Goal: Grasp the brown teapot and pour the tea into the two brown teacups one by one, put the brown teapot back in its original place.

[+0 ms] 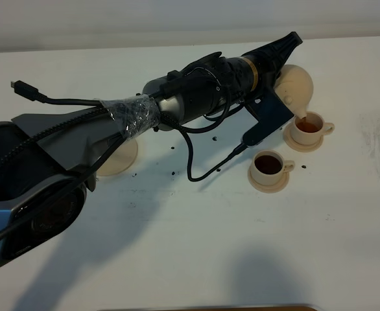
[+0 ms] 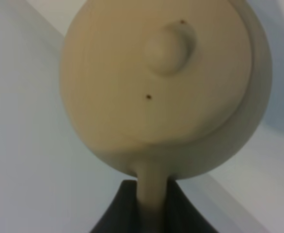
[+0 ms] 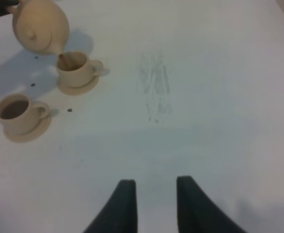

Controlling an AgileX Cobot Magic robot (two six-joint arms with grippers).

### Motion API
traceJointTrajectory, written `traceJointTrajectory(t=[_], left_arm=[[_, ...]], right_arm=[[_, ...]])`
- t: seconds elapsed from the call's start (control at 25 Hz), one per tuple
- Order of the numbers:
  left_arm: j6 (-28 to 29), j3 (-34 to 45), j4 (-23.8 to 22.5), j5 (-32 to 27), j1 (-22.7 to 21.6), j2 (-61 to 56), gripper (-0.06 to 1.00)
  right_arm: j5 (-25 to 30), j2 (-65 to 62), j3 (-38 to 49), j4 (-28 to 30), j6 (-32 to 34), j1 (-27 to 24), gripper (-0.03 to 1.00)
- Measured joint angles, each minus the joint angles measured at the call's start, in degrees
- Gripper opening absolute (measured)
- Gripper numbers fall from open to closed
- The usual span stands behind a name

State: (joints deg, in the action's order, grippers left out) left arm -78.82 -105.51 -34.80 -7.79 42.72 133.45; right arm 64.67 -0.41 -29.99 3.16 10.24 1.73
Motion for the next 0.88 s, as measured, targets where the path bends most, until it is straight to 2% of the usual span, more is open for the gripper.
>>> traceJointTrajectory(t=[0.88], left_arm=[[-2.8,-1.0,-0.1,0.3,0.5,0.0,0.08]], right_arm=[[0.0,0.0,0.0,0.0,0.0,0.0,0.22]])
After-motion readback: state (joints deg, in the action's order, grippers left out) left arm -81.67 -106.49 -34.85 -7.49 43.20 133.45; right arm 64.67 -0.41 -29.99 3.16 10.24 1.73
